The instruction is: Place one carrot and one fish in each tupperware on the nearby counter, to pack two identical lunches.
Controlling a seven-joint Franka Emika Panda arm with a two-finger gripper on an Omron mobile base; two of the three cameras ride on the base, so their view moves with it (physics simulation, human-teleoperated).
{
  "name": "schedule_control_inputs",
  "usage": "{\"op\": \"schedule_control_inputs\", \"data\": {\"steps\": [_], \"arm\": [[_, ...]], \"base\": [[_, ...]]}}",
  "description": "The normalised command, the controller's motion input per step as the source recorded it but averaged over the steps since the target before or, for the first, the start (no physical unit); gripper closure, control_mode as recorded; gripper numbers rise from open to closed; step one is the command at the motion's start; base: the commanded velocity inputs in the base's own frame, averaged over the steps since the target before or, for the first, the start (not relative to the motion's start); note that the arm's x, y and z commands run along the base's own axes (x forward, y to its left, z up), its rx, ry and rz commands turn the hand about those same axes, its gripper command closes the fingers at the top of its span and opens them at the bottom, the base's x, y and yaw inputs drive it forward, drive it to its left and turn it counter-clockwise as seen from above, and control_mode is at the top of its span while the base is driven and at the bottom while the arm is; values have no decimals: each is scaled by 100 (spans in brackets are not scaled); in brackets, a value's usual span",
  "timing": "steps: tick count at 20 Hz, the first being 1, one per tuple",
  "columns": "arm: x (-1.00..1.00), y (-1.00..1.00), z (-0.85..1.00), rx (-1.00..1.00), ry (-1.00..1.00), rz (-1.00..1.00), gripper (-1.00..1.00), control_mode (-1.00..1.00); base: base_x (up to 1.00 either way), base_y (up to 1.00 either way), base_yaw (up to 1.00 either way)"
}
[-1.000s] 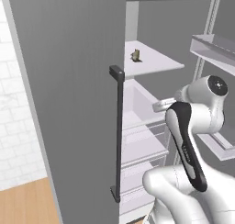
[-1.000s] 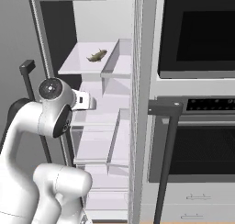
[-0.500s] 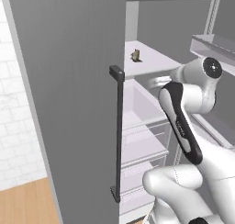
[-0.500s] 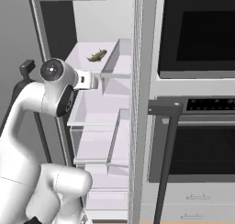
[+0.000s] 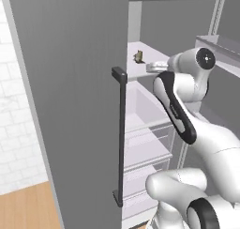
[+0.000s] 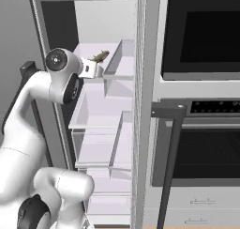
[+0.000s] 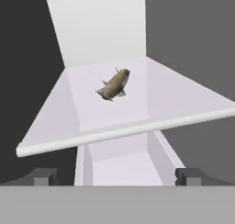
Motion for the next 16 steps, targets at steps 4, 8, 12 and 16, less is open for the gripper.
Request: {"op": "schedule_control_inputs", "data": {"steps": [4, 8, 12, 16], "arm": [[28, 0, 40, 16, -3, -12, -100, -100], [41, 0, 22, 21, 0, -2, -100, -100], [51, 0, 14, 20, 3, 0, -100, -100], [50, 3, 0, 6, 22, 0, -100, -100]], "base": [[0, 0, 0], [0, 0, 0], [0, 0, 0], [0, 0, 0]]}}
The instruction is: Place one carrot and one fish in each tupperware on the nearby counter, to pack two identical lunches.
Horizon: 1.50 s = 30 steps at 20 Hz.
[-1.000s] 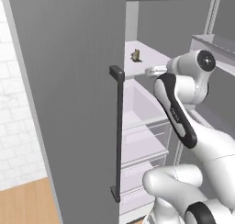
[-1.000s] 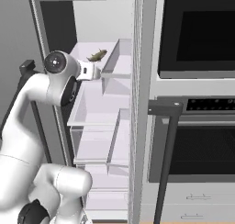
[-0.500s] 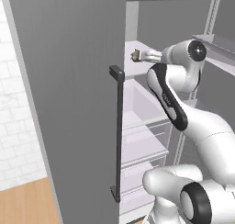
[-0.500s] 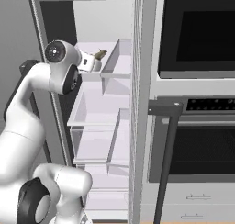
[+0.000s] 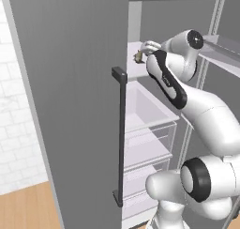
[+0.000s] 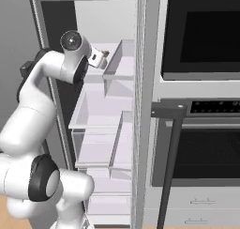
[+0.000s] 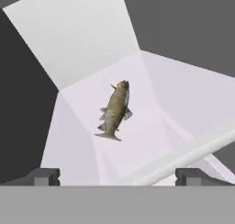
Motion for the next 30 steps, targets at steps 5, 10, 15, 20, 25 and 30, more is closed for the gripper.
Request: {"op": "schedule_control_inputs", "data": {"steps": [5, 10, 15, 20, 25, 30], "arm": [[48, 0, 0, 0, 21, 0, -100, -100], [63, 0, -12, 0, 16, 0, -100, -100], [61, 1, -30, 0, 8, 0, -100, -100], [58, 12, -25, 0, 8, 0, -100, -100], [63, 16, -23, 0, 8, 0, -100, -100], [61, 0, -8, 0, 9, 0, -100, -100]], "base": [[0, 0, 0], [0, 0, 0], [0, 0, 0], [0, 0, 0], [0, 0, 0], [0, 0, 0]]}}
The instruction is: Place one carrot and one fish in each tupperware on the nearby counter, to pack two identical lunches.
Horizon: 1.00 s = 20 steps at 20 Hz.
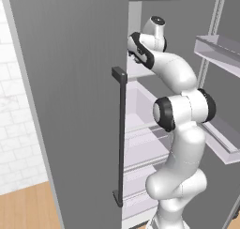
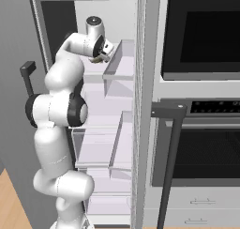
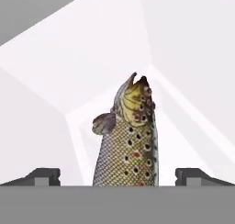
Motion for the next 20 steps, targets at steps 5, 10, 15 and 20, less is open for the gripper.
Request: {"op": "schedule_control_inputs", "data": {"steps": [5, 10, 15, 20], "arm": [[43, 1, -22, -1, 10, 0, -100, -100], [0, 13, -56, -10, 14, 0, 100, -100], [-19, -3, -52, -5, 18, 0, 100, -100], [-83, -13, -35, -1, 12, -3, 100, -100]], "base": [[0, 0, 0], [0, 0, 0], [0, 0, 0], [0, 0, 0]]}}
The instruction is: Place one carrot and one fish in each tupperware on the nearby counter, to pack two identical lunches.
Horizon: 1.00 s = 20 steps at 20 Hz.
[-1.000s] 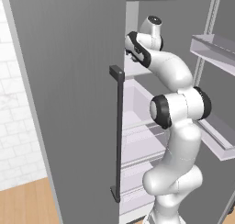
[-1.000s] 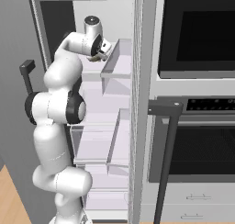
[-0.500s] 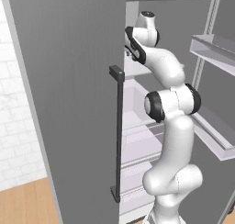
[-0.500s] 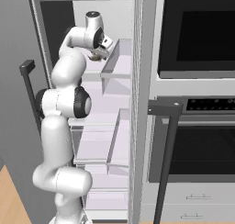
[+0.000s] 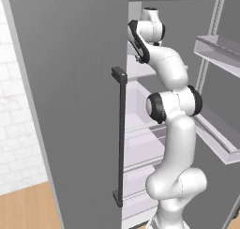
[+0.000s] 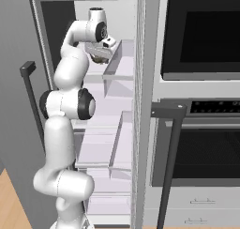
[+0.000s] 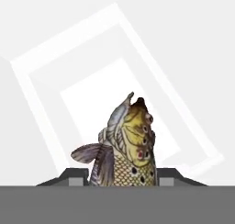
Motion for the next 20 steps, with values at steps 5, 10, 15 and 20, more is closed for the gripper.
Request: {"op": "schedule_control_inputs", "data": {"steps": [5, 10, 15, 20], "arm": [[-100, 0, -85, -12, -7, -2, 100, -100], [-100, -11, -55, -2, -30, 0, 100, -100], [-100, -25, -30, 0, -26, 0, 100, -100], [-100, -3, -30, 0, -8, 0, 100, -100]], "base": [[0, 0, 0], [0, 0, 0], [0, 0, 0], [0, 0, 0]]}}
